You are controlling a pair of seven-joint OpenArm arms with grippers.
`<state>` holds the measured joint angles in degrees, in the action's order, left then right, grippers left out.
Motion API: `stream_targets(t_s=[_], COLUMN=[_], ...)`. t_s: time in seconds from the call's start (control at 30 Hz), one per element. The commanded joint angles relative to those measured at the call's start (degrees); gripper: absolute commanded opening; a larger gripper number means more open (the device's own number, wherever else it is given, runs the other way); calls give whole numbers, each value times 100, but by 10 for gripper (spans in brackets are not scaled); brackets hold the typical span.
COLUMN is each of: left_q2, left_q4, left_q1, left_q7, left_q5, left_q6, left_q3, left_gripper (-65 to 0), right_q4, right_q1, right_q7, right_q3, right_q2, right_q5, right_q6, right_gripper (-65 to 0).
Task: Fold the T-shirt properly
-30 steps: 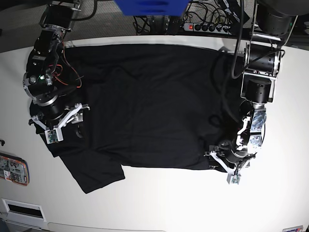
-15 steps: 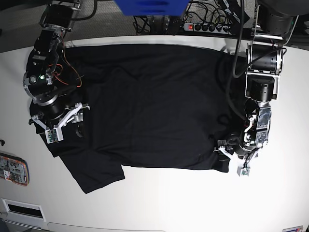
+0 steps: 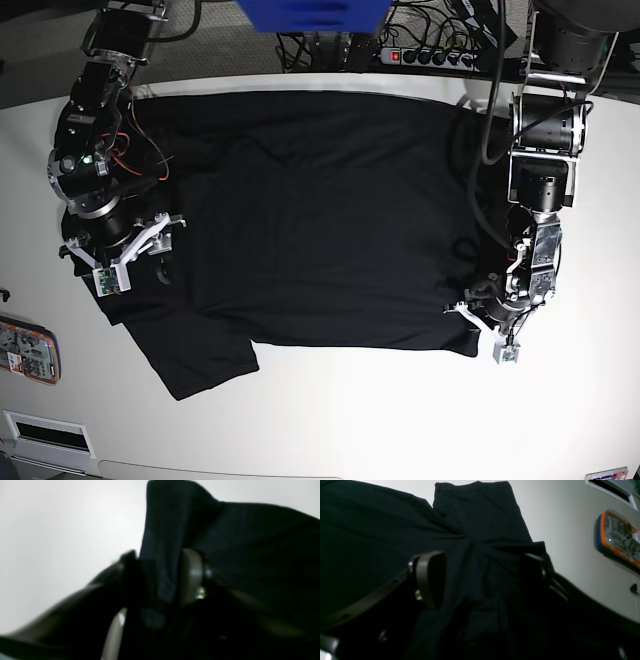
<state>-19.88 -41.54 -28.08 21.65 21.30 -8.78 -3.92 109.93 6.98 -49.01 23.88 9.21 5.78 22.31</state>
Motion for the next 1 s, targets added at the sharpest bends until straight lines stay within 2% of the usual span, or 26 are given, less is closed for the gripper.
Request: stream_targets(t_s=[0.0, 0.03, 0.07, 0.2, 0.4, 0.5, 0.63, 0.7, 0.8, 0.87, 0.97], left_q2=[-30, -38, -38, -47, -38, -38, -38, -47, -47, -47, -47], left_q4=[-35, -35, -35, -61, -70, -70, -70, -79, -79, -79, -290], left_q1=[-107, -89, -80, -80, -80, -80, -80, -80, -80, -80, -54], left_q7=[-68, -165, -226, -429, -437, -437, -437, -437, -437, -437, -429], left_q5=[2, 2, 2, 2, 11, 11, 11, 11, 11, 11, 11], left_q6=[-6, -6, -6, 12, 20, 20, 20, 20, 20, 20, 20], left_q3=[19, 19, 19, 45, 36, 36, 36, 45, 54, 54, 36], left_gripper=[-569, -630, -650, -650, -650, -650, -650, -650, -650, -650, -650], right_q4=[88, 88, 88, 88, -43, -483, -1617, -2065, -2927, -3683, -4747], right_q1=[-61, -61, -61, -79, -237, -940, -1670, -1995, -2690, -3279, -3991], right_q7=[150, 150, 150, 150, 123, 115, 115, 115, 150, 203, 660], right_q3=[17, 17, 17, 17, 17, 17, 17, -45, -625, -1003, -1337], right_q2=[59, 59, 59, 59, 68, 68, 85, 261, 490, 525, 534], right_q5=[50, 50, 50, 50, 50, 50, 42, 42, 42, 42, 42], right_q6=[-11, -11, -11, -11, -11, -11, -11, -11, -11, -11, -11], right_gripper=[-220, -220, -220, -220, -220, -220, -220, -220, -220, -220, -220])
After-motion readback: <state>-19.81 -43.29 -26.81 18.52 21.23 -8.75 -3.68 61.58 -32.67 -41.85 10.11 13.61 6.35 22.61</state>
